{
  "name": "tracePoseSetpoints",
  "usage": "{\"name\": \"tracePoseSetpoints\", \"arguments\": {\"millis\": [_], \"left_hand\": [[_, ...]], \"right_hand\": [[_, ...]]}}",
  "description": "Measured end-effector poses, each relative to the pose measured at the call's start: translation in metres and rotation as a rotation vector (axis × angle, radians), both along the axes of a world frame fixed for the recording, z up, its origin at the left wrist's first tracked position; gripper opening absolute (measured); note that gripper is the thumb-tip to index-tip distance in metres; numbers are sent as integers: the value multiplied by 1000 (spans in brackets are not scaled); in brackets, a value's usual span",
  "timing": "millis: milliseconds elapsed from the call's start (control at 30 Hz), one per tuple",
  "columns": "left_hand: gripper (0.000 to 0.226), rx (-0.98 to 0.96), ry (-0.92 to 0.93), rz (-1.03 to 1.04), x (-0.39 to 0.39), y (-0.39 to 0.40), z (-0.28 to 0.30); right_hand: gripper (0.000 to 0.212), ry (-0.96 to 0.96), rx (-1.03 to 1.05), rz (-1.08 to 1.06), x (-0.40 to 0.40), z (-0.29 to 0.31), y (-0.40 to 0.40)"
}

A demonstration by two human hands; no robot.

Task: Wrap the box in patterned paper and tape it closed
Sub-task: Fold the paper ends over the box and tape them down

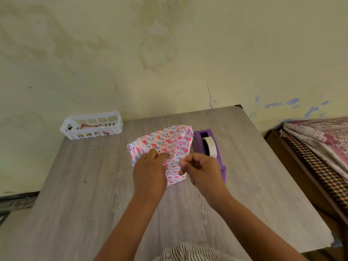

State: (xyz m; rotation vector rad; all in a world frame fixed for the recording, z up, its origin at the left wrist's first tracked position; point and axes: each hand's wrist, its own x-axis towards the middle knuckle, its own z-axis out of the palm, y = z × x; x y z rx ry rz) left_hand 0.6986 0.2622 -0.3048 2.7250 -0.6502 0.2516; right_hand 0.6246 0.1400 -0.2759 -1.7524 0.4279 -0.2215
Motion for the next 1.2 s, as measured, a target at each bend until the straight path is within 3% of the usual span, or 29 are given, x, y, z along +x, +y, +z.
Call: {"name": "tracePoseSetpoints", "arguments": {"millis": [267,467,700,1200], "left_hand": [[21,-125,50,40,0,3,1],[23,-97,80,49,-3,3,4],[56,-189,165,86,-3,4,9],[45,38,66,5,-5,2,6]], "right_hand": [[25,170,276,-18,21,1,19],[26,199,261,-80,29,1,24],[25,294,263,-173,30,-9,21],[25,344,203,-265,28,-30,18]]}}
